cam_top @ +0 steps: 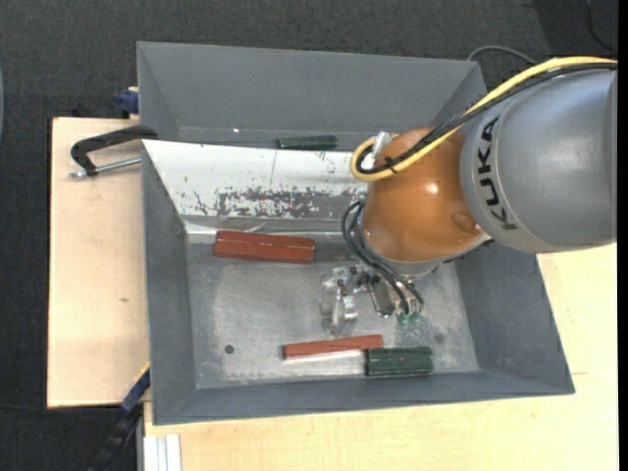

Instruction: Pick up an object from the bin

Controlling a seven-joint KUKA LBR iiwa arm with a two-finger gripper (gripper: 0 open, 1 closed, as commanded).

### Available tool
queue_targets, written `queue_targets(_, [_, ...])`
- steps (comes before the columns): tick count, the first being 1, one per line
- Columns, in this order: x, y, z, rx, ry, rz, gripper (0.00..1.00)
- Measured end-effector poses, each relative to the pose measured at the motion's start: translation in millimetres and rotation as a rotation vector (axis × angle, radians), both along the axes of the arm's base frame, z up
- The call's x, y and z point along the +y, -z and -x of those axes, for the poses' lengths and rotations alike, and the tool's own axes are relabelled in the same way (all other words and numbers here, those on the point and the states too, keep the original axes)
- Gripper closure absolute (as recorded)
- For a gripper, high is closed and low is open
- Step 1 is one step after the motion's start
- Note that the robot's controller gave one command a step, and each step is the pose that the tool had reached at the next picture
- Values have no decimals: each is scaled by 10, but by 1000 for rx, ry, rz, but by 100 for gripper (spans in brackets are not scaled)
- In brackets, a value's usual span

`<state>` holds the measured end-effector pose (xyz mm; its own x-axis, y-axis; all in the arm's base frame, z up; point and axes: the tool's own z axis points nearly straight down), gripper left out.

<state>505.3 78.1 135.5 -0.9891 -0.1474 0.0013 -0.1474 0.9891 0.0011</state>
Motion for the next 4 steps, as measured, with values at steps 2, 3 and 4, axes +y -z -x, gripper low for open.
queue_targets(2, [166, -325, -121, -6, 0, -1, 0])
queue_targets(3, [70, -151, -58, -13, -115, -3, 0])
queue_targets(4, [-212, 165, 90, -3, -364, 0, 0])
